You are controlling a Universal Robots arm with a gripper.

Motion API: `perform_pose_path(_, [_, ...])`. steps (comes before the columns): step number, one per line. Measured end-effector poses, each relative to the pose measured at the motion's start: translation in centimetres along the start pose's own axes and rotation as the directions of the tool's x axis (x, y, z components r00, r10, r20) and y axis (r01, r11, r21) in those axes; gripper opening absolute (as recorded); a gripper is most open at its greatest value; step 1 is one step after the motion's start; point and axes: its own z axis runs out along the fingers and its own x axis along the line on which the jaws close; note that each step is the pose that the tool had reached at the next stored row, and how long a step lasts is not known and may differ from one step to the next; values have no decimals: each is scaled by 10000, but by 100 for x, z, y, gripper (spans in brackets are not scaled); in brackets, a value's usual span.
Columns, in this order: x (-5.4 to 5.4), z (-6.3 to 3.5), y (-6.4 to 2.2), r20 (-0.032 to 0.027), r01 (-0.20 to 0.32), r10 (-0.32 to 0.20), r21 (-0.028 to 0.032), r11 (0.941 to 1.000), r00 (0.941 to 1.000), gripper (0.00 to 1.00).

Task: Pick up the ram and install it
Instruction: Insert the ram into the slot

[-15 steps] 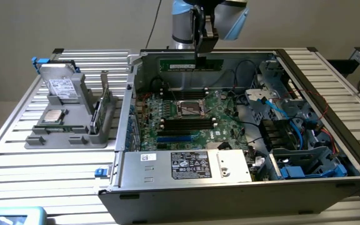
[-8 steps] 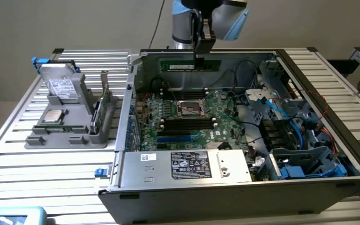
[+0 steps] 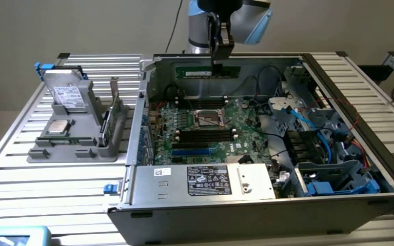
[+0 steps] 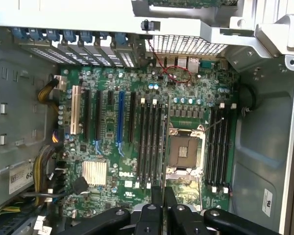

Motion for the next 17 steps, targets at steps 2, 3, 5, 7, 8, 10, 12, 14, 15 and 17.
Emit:
perform_pose_path(2, [0, 16, -2, 0, -4, 4, 12, 10000, 10000, 14])
perform_pose_path(3, [-1, 25, -3, -1, -8, 8, 28, 10000, 10000, 14])
perform_pose_path(5, [-12, 47, -3, -4, -15, 15, 44, 10000, 10000, 14])
perform_pose_path(7, [-25, 75, -10, -4, -20, 20, 45, 10000, 10000, 14])
perform_pose_path(8, [-29, 88, -12, -6, -23, 24, 46, 10000, 10000, 14])
perform_pose_path(10, [-32, 111, -14, -18, -34, 34, 48, 10000, 10000, 14])
perform_pose_path(12, [-32, 132, -15, -34, -42, 42, 56, 10000, 10000, 14])
perform_pose_path(14, [-32, 154, -18, -51, -50, 51, 60, 10000, 10000, 14])
perform_pose_path(15, [-33, 166, -20, -57, -57, 57, 60, 10000, 10000, 14])
perform_pose_path(17, [-39, 188, -24, -67, -73, 73, 64, 10000, 10000, 14])
